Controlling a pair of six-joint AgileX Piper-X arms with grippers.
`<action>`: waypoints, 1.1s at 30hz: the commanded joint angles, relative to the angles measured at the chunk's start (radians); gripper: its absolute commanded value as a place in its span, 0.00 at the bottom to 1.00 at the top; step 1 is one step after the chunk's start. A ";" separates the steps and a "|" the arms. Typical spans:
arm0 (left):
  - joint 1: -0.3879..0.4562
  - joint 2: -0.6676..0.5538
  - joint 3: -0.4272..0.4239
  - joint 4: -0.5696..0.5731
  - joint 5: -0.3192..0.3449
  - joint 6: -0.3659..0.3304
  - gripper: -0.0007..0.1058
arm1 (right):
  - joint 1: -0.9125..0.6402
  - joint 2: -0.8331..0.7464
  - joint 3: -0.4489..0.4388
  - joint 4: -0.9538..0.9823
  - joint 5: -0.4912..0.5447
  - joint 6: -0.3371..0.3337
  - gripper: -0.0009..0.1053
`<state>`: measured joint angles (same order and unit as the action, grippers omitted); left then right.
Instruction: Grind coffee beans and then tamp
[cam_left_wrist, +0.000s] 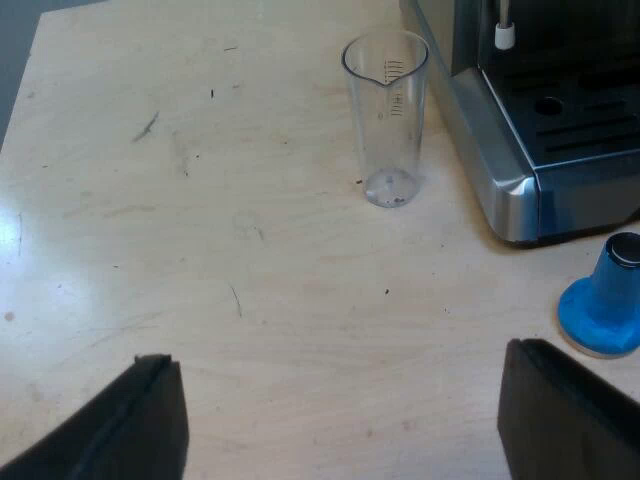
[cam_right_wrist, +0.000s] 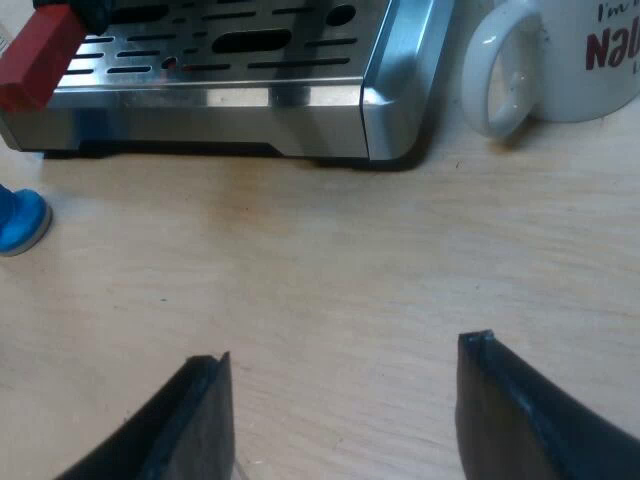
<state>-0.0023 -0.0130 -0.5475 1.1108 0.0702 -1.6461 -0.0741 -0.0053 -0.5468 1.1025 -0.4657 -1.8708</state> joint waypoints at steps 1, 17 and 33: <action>-0.003 -0.037 -0.001 -0.018 -0.012 -0.012 0.63 | -0.001 -0.047 -0.006 -0.008 -0.003 -0.010 0.50; -0.003 -0.037 -0.001 -0.018 0.079 -0.043 0.63 | -0.001 -0.044 -0.009 -0.042 -0.002 0.088 0.50; -0.128 0.121 -0.049 -0.140 0.216 -0.105 0.63 | 0.014 0.076 -0.175 -0.024 -0.041 0.066 0.50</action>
<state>-0.1152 0.0849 -0.5856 1.0107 0.2764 -1.7383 -0.0695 0.0540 -0.6986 1.0816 -0.4871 -1.7909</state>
